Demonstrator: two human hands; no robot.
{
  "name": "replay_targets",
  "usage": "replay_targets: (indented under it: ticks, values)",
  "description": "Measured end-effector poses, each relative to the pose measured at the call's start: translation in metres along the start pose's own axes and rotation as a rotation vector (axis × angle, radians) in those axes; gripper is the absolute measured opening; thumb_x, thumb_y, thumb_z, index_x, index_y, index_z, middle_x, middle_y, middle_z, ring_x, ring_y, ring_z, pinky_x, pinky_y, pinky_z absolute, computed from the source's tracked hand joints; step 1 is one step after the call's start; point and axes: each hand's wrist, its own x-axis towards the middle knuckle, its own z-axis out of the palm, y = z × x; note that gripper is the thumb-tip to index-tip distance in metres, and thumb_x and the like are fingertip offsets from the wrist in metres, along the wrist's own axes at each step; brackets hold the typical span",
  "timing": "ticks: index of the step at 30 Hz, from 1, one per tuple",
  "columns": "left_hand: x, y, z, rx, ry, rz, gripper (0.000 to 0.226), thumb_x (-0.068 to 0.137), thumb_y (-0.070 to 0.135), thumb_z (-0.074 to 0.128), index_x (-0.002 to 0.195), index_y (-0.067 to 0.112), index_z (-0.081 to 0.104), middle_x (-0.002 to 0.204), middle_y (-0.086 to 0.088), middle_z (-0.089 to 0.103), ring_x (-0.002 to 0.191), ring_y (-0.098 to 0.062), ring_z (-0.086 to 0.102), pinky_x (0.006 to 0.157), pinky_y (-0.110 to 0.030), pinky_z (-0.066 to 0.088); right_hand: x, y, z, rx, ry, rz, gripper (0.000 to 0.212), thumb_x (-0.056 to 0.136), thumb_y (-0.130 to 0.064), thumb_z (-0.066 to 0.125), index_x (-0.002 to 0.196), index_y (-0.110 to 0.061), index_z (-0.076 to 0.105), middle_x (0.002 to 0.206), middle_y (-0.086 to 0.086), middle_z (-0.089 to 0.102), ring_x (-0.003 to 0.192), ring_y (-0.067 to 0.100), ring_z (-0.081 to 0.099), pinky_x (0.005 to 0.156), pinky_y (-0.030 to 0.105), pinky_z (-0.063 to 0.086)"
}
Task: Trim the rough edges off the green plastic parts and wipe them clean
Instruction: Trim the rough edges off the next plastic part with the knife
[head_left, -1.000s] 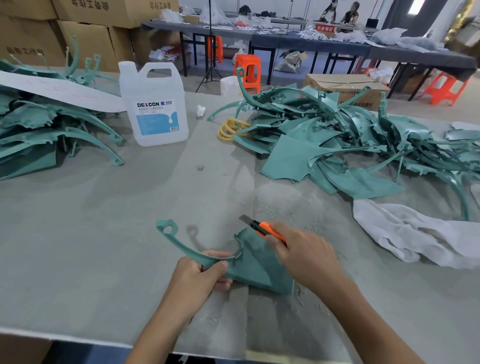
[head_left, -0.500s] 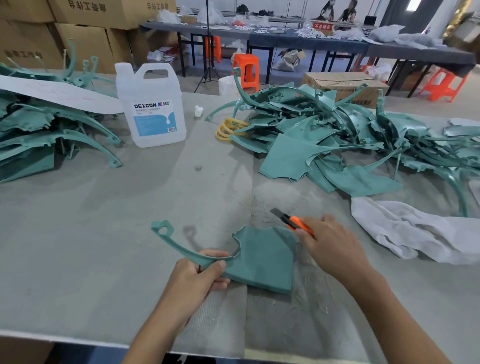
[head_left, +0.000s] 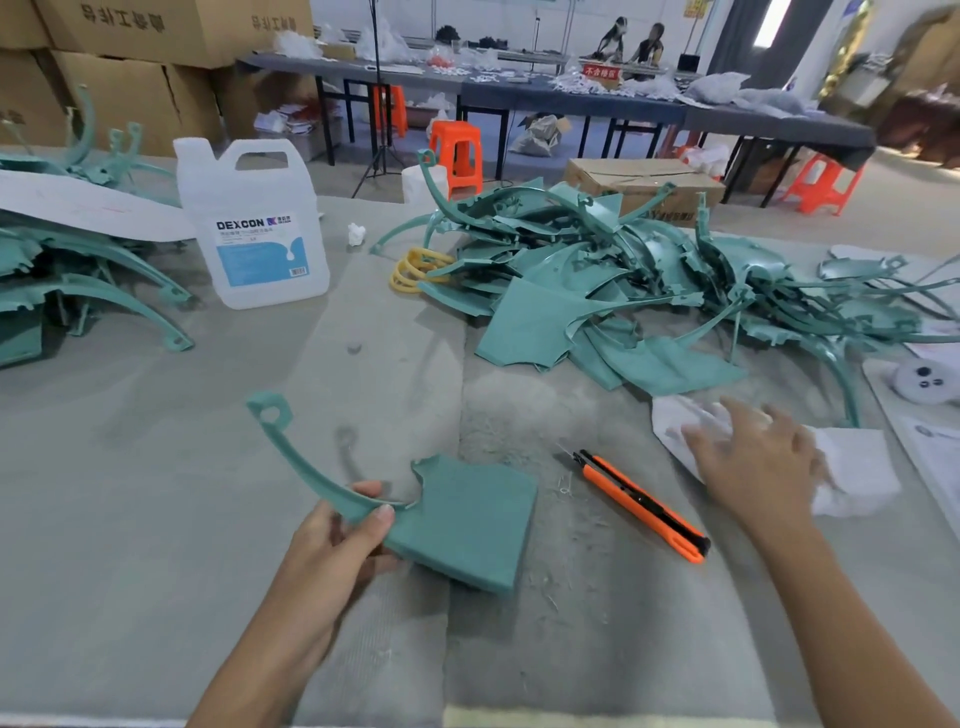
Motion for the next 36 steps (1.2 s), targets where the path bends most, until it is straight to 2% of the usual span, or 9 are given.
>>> replay_targets:
  ticks: [3, 5, 7, 10, 16, 23, 28, 31, 36]
  values:
    - [-0.002, 0.005, 0.004, -0.104, -0.02, -0.017, 0.027, 0.094, 0.0, 0.061, 0.121, 0.007, 0.062, 0.109, -0.015, 0.075, 0.1, -0.026, 0.073, 0.071, -0.026, 0.061, 0.021, 0.033, 0.001, -0.16, -0.252, 0.232, 0.069, 0.09, -0.076, 0.042, 0.149, -0.041, 0.037, 0.165, 0.015, 0.02, 0.151, 0.045, 0.013, 0.118, 0.067, 0.008]
    - [-0.004, 0.006, 0.006, -0.107, -0.036, -0.01, 0.027, 0.094, -0.001, 0.06, 0.12, 0.008, 0.064, 0.109, -0.014, 0.075, 0.1, -0.025, 0.073, 0.071, -0.023, 0.059, 0.029, 0.05, 0.005, -0.104, -0.28, 0.272, 0.061, 0.096, -0.064, 0.042, 0.147, -0.031, 0.042, 0.155, 0.02, 0.036, 0.143, 0.045, 0.029, 0.115, 0.066, 0.021]
    - [-0.004, 0.006, 0.008, -0.091, -0.037, -0.002, 0.024, 0.096, 0.001, 0.058, 0.118, 0.008, 0.065, 0.108, -0.012, 0.076, 0.099, -0.024, 0.074, 0.072, -0.025, 0.061, 0.031, 0.055, 0.003, 0.041, -0.173, 0.205, 0.041, 0.098, -0.034, 0.051, 0.133, -0.011, 0.053, 0.129, 0.029, 0.056, 0.12, 0.045, 0.051, 0.102, 0.055, 0.042]
    - [-0.003, 0.003, 0.011, -0.042, -0.039, -0.002, 0.022, 0.102, 0.01, 0.051, 0.118, 0.01, 0.067, 0.109, -0.01, 0.076, 0.102, -0.024, 0.073, 0.08, -0.033, 0.062, 0.025, 0.046, -0.013, 0.232, -0.051, 0.117, 0.03, 0.091, -0.009, 0.058, 0.12, -0.004, 0.055, 0.106, 0.025, 0.06, 0.093, 0.037, 0.053, 0.08, 0.042, 0.041]
    - [-0.004, 0.004, 0.022, -0.085, -0.058, -0.043, 0.028, 0.107, 0.027, 0.041, 0.12, 0.017, 0.063, 0.111, -0.009, 0.075, 0.099, -0.032, 0.073, 0.075, -0.04, 0.061, -0.001, -0.019, -0.071, 0.722, 0.105, -0.079, 0.042, 0.084, -0.01, 0.056, 0.121, -0.03, 0.065, 0.126, 0.007, 0.063, 0.111, 0.032, 0.059, 0.092, 0.05, 0.051]
    - [-0.013, 0.016, 0.036, -0.252, -0.155, -0.024, 0.026, 0.095, 0.031, 0.053, 0.11, 0.013, 0.064, 0.112, -0.014, 0.072, 0.096, -0.028, 0.071, 0.075, -0.039, 0.06, -0.069, -0.106, -0.079, 1.482, -0.356, -0.171, 0.025, 0.083, -0.002, 0.058, 0.085, -0.022, 0.074, 0.077, 0.005, 0.067, 0.064, 0.018, 0.059, 0.05, 0.027, 0.049]
    - [-0.02, 0.024, 0.051, -0.339, -0.288, -0.018, 0.015, 0.099, 0.033, 0.049, 0.095, 0.022, 0.059, 0.106, -0.016, 0.068, 0.093, -0.034, 0.066, 0.085, -0.052, 0.056, -0.102, -0.136, -0.011, 1.036, -0.476, -0.167, 0.014, 0.098, -0.044, 0.056, 0.101, -0.039, 0.069, 0.106, -0.017, 0.067, 0.095, 0.006, 0.061, 0.069, 0.02, 0.052]
    - [-0.021, 0.025, 0.054, -0.321, -0.267, 0.046, 0.013, 0.097, 0.031, 0.049, 0.096, 0.023, 0.059, 0.108, -0.018, 0.069, 0.09, -0.031, 0.068, 0.077, -0.045, 0.059, -0.108, -0.128, 0.013, 0.715, -0.393, -0.409, 0.053, 0.08, -0.07, 0.062, 0.125, -0.043, 0.056, 0.136, -0.018, 0.049, 0.122, 0.003, 0.048, 0.099, 0.028, 0.046]
    - [-0.022, 0.026, 0.048, -0.222, -0.202, 0.087, 0.027, 0.09, 0.031, 0.054, 0.116, 0.029, 0.064, 0.118, -0.008, 0.071, 0.101, -0.027, 0.071, 0.076, -0.04, 0.06, -0.086, -0.116, 0.009, 0.821, -0.277, -0.314, 0.016, 0.093, -0.037, 0.071, 0.09, -0.03, 0.058, 0.083, -0.005, 0.067, 0.072, 0.015, 0.066, 0.058, 0.033, 0.053]
